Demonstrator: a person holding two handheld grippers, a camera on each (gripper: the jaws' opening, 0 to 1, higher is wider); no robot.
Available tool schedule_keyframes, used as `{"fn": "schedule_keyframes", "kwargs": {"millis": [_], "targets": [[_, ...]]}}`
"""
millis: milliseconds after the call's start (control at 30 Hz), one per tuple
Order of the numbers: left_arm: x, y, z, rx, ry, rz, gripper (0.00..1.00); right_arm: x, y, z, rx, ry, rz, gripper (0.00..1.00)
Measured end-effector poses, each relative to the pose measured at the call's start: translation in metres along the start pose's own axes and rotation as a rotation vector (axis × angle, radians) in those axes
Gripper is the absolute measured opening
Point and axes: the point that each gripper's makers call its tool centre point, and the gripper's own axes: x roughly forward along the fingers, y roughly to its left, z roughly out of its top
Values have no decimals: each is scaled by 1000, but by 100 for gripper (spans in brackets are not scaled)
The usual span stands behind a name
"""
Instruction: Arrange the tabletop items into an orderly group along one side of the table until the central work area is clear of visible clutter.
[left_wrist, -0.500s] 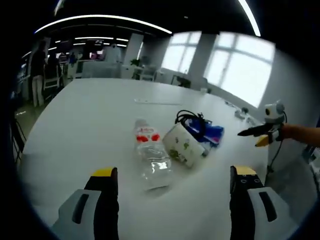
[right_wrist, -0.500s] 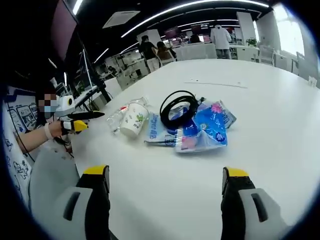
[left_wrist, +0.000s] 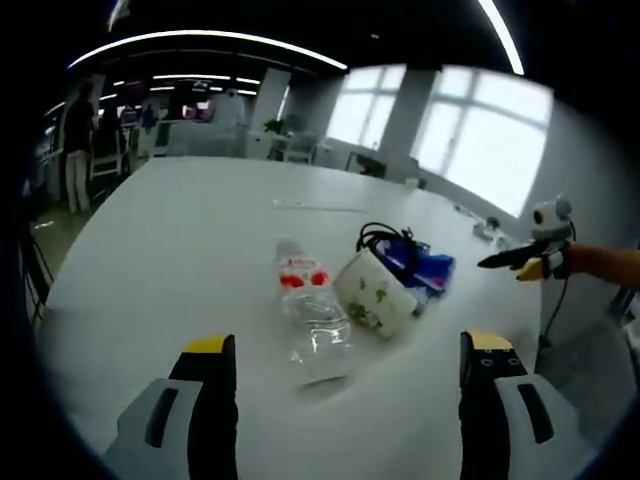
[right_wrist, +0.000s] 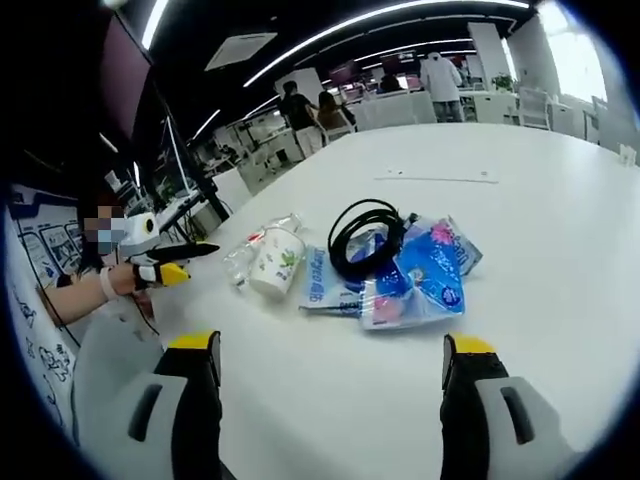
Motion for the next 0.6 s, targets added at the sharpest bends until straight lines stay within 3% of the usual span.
{"fn": "schedule_keyframes", "kwargs": {"millis": [200,367,600], "targets": [[-1,0,0,23,14,10,89,10,14,15,50,-42,57,90],[0,-2,1,26,16,10,88,21,26,28,35,-52,98,89],[1,0,2,28,22,10,88,30,28,39,21,-46,118,89]]}}
